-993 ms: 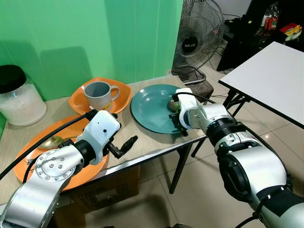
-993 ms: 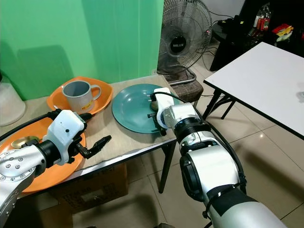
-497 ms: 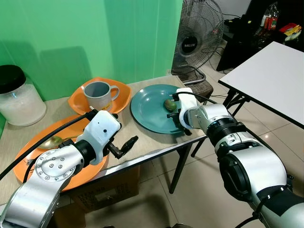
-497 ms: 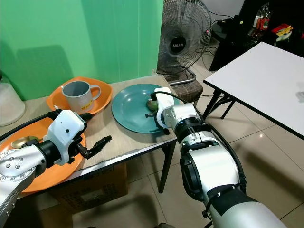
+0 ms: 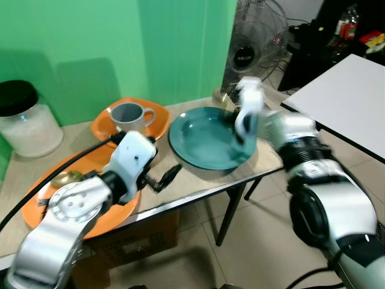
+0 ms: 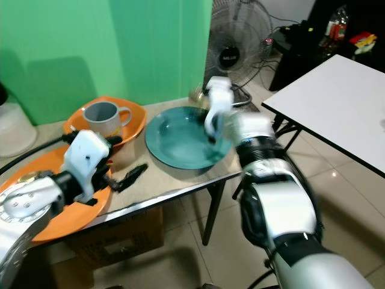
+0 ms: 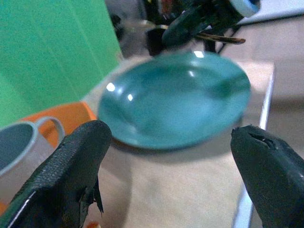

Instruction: Setting the table

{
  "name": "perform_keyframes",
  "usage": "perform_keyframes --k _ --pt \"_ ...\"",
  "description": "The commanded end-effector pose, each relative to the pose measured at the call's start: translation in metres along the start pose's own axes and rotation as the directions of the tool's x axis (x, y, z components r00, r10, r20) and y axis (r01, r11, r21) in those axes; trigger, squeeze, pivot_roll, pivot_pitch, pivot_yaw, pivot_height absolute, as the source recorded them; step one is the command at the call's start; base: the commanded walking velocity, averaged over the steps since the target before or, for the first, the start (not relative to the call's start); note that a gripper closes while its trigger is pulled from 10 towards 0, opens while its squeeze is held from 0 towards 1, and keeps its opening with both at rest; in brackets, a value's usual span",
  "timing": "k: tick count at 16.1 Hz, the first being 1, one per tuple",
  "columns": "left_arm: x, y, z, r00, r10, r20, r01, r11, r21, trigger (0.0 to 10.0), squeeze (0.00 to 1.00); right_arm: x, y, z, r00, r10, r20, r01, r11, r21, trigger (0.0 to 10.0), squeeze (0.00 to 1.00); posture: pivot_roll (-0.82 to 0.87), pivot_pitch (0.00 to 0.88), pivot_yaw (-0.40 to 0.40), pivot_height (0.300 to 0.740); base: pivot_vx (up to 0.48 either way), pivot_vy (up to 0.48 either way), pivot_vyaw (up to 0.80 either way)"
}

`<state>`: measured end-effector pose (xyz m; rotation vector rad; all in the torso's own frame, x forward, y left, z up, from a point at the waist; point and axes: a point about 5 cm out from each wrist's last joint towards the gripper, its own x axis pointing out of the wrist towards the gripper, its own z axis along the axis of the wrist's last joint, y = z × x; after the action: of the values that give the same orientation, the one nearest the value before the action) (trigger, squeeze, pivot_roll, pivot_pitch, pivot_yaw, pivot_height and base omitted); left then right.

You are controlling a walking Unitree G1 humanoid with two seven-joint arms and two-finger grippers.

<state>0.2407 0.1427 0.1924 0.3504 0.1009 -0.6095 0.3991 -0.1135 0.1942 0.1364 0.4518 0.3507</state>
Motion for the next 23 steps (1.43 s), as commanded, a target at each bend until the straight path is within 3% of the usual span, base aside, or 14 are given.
perform_keyframes --k 1,2,3,5,6,10,13,19,23 --pt "0.003 0.006 0.001 0.998 0.062 0.014 -0.062 0.998 -0.021 10.0 0.18 -0.012 -0.003 0.01 0.989 0.046 0.142 -0.039 0.998 -0.053 2.4 0.0 0.0 0.0 -0.054 0.74 0.0 0.0 0.0" --pt "0.007 0.008 0.005 0.994 0.098 0.038 -0.096 0.995 -0.039 10.0 0.18 -0.026 -0.004 0.012 0.969 0.086 0.232 -0.063 0.992 -0.105 9.3 0.0 -0.01 0.0 -0.056 0.74 0.0 0.0 0.0" --pt "0.009 0.009 0.003 0.99 0.136 0.041 -0.133 0.989 -0.06 10.0 0.18 -0.042 -0.005 0.007 0.947 0.101 0.304 -0.057 0.987 -0.15 10.0 0.0 -0.03 0.005 -0.055 0.74 0.0 0.0 0.0" --pt "0.013 0.005 -0.005 0.982 0.186 0.014 -0.185 0.979 -0.084 10.0 0.19 -0.07 0.0 -0.004 0.899 0.128 0.419 -0.096 0.991 -0.096 10.0 0.0 -0.04 0.0 -0.062 0.74 0.0 0.0 0.0" --pt "0.015 0.004 -0.003 0.967 0.253 0.025 -0.249 0.962 -0.111 10.0 0.19 -0.085 0.001 -0.01 0.885 0.114 0.451 -0.046 0.986 -0.159 10.0 0.0 -0.04 0.0 -0.065 0.74 0.0 0.0 0.0" --pt "0.021 -0.006 -0.005 0.927 0.371 0.058 -0.351 0.91 -0.219 10.0 0.07 -0.111 -0.003 -0.042 0.871 0.021 0.492 0.062 0.986 -0.153 10.0 0.0 -0.06 0.0 -0.044 0.74 0.0 0.0 -0.6" --pt "0.019 0.001 -0.011 0.876 0.481 0.033 -0.458 0.85 -0.261 10.0 0.07 -0.111 0.0 -0.048 0.878 -0.022 0.478 0.112 0.981 -0.16 10.0 0.0 -0.06 0.001 -0.058 0.74 0.0 0.0 -0.8" --pt "0.008 0.014 -0.013 0.833 0.552 0.045 -0.532 0.82 -0.211 10.0 0.09 -0.108 -0.008 -0.062 0.896 -0.087 0.435 0.16 0.978 -0.135 10.0 0.0 -0.05 0.007 -0.073 0.74 0.0 -0.044 -0.79" --pt "0.007 0.017 -0.015 0.823 0.567 0.035 -0.548 0.809 -0.211 10.0 0.08 -0.107 -0.014 -0.069 0.908 -0.129 0.399 0.191 0.974 -0.12 10.0 0.0 -0.05 0.006 -0.069 0.74 0.0 -0.321 0.0"
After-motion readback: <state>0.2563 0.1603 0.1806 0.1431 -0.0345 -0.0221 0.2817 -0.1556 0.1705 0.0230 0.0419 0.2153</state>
